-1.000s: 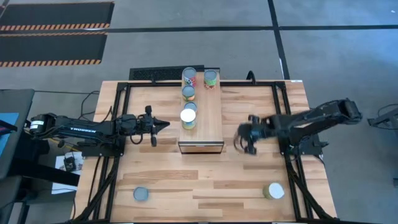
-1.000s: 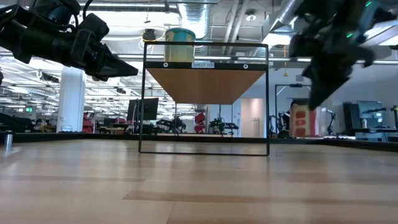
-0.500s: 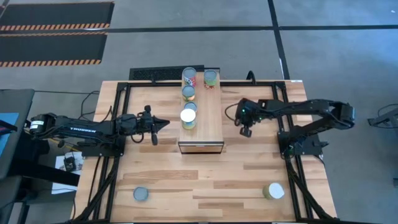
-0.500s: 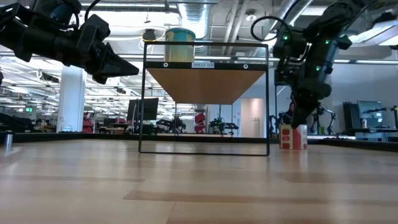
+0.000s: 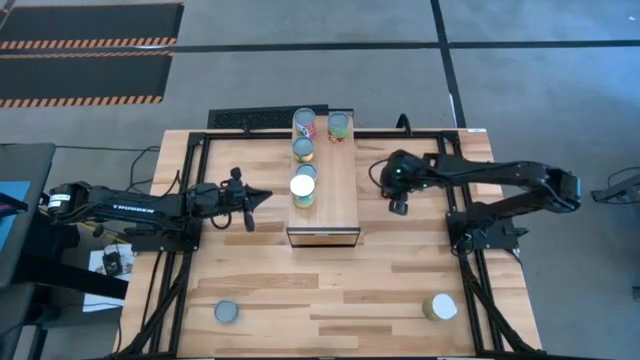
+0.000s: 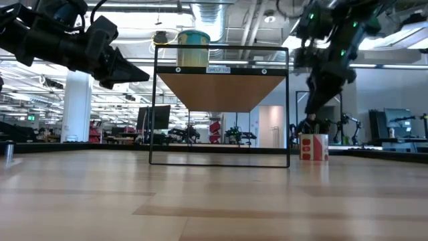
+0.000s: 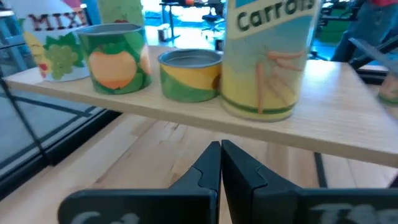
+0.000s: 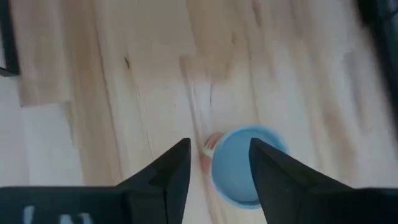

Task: Pick and place cans onto a shelf
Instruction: Put the canned tomatoes on the shelf aligned with other cans

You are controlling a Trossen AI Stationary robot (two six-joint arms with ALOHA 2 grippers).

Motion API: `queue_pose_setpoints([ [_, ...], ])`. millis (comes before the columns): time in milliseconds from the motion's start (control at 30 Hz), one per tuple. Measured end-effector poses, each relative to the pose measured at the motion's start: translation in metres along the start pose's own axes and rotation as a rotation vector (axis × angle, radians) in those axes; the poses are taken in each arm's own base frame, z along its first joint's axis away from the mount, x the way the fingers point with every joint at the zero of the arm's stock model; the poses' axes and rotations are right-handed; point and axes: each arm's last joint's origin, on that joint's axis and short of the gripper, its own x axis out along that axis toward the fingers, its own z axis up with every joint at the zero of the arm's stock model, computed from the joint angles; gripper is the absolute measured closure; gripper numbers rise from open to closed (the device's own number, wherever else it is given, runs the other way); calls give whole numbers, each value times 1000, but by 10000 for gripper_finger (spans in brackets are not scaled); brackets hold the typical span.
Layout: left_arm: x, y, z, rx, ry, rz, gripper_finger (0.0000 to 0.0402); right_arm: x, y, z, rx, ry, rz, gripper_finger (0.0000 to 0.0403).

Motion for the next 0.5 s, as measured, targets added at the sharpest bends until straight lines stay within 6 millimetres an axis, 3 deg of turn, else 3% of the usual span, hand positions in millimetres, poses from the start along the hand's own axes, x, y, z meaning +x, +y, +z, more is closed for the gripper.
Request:
queue_pose_setpoints([
  [133, 1, 3, 4, -22, -32, -84, 401, -7, -4, -4, -3, 6, -4, 233],
  [333, 2, 10, 7, -9, -53, -153, 401, 6, -1, -14, 25, 98, 23, 317],
  [500, 2, 16, 7, 23, -56, -121, 401, 20, -1, -12, 29, 117, 7, 314],
])
